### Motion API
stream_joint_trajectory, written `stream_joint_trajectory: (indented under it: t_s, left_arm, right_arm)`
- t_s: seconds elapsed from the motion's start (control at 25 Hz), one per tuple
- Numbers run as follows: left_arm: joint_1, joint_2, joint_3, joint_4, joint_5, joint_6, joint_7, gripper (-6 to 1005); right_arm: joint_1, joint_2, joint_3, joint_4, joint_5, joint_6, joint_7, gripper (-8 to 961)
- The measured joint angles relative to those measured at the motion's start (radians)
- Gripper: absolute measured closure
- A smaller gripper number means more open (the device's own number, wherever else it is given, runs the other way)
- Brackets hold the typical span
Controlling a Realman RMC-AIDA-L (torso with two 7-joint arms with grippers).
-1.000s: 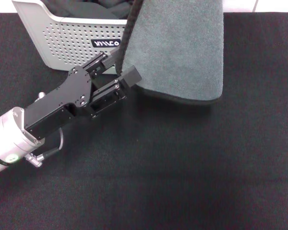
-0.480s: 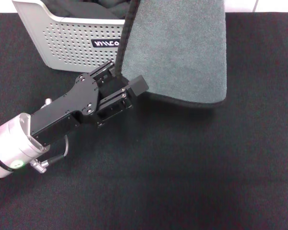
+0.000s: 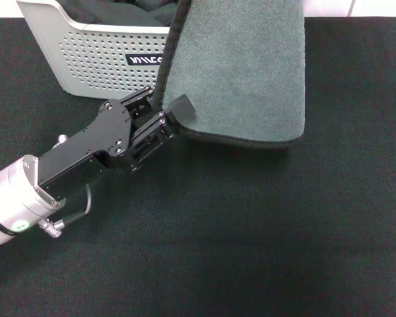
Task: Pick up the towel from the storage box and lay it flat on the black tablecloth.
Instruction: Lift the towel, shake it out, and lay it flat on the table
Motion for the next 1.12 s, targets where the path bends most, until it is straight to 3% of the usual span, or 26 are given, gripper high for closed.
stream_joint_trajectory:
  t_s: [0.2, 0.48, 0.72, 1.12]
  left_arm:
    - [-0.002, 0.001, -0.001, 0.000, -0.002, -0.003, 0.000, 604]
    - [0.005, 0.003, -0.001, 0.000, -0.003, -0.003, 0.000, 838]
    - [0.007, 0.007, 0.000, 0.000, 0.000, 0.000, -0.004, 949]
    - [0.000, 0.009, 0.001, 0.002, 0.001, 0.005, -0.006, 920]
  right_arm:
    - [-0.001, -0.001, 0.000, 0.000, 0.000, -0.002, -0.001, 937]
    - [-0.006, -0.001, 0.015, 0.000, 0.000, -0.003, -0.006, 937]
    - [-0.010, -0.007, 0.026, 0.001, 0.000, 0.002, -0.006, 938]
    - [-0.011, -0.009, 0.026, 0.008, 0.000, 0.002, -0.009, 938]
